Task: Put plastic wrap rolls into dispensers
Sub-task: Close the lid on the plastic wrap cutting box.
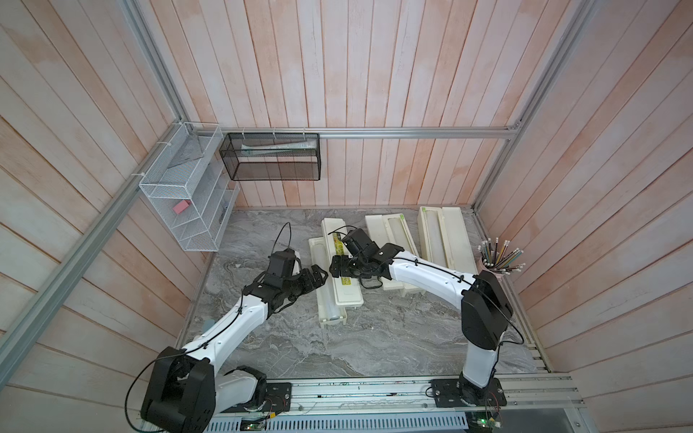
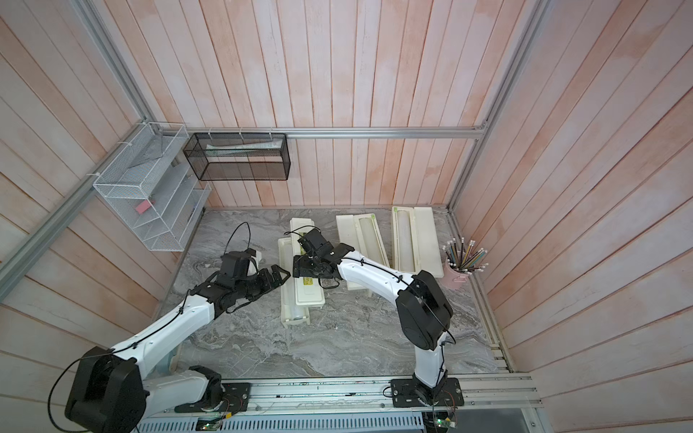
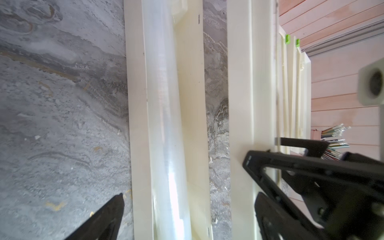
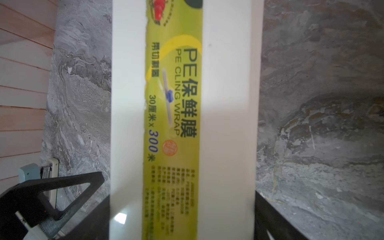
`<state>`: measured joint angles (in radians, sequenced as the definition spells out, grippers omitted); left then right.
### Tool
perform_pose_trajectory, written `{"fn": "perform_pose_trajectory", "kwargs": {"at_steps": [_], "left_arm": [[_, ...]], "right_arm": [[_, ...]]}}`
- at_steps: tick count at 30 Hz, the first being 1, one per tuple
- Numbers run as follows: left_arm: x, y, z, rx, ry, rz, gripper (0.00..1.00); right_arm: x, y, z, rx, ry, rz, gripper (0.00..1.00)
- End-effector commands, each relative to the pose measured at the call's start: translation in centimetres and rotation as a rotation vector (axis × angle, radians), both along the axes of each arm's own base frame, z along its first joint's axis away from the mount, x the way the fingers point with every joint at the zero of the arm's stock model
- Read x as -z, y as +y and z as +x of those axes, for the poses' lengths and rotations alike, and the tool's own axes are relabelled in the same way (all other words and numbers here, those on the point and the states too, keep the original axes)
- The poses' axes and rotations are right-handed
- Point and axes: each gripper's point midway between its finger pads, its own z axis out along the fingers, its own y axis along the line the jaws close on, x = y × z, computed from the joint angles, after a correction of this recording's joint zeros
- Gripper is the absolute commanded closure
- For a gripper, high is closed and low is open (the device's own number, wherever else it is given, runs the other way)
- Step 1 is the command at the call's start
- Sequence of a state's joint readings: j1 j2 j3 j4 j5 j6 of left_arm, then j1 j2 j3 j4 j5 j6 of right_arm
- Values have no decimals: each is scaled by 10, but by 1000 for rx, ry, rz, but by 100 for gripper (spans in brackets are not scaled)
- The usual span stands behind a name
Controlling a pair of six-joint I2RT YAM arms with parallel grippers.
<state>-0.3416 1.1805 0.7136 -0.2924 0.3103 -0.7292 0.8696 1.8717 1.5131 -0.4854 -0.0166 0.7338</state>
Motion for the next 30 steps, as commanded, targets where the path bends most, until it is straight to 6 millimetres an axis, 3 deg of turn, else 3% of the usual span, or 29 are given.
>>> {"fn": "perform_pose_trajectory", "kwargs": {"at_steps": [1, 8, 17, 30], "left_arm": [[10, 2, -17, 30, 27, -12, 0], [11, -7, -39, 113, 35, -145, 0], [16, -4, -61, 137, 42, -211, 0], [20, -6, -77, 177, 74, -244, 0]], "right_arm": [[-5, 11, -4, 21, -24, 25, 16], [7, 27, -14, 36, -27, 12, 16], [23, 29, -17, 36, -15, -19, 16], [45, 33, -19, 10, -4, -59, 16]]}}
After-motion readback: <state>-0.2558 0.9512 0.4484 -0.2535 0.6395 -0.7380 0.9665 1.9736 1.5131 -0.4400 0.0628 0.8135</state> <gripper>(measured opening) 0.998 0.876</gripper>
